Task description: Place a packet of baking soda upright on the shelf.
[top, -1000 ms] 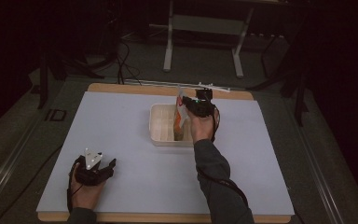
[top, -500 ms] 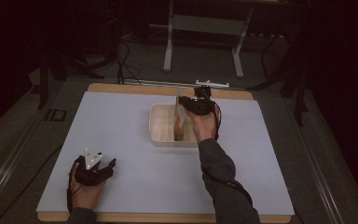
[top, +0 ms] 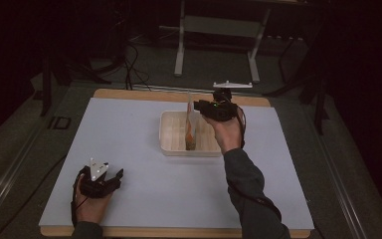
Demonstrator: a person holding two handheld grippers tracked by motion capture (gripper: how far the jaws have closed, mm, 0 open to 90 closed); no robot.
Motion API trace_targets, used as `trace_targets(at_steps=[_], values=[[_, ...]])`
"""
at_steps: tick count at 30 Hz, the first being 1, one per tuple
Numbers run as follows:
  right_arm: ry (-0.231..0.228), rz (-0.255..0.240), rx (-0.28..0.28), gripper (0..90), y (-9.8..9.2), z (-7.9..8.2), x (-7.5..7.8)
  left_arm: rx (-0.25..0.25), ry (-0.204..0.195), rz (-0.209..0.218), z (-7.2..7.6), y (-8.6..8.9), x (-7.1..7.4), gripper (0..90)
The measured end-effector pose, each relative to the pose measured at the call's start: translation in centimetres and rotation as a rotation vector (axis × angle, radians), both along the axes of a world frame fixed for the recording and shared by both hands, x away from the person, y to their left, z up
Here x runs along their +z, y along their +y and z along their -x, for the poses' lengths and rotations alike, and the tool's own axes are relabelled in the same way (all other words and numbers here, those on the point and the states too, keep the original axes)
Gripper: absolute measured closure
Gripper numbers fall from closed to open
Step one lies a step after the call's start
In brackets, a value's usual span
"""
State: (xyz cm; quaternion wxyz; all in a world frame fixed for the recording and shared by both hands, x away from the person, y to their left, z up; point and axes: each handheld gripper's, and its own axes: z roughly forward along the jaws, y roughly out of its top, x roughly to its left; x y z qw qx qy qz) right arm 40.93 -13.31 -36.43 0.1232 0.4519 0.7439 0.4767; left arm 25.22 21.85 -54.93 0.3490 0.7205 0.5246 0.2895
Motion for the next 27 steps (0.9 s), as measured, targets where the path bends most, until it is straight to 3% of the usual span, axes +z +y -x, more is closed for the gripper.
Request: trace_targets(at_steps=[14, 27], values=[[-0.012, 0.061, 0.047, 67.6, -3.0, 1.7, -0.3, 0.002, -0.001, 0.005, 0.0, 0.1, 0.0, 39.7], [-0.002, 0.062, 0.040, 64.2, -6.3, 4.4, -3.8, 0.005, 0.002, 0.010, 0.0, 0.1, 0.0, 39.7]])
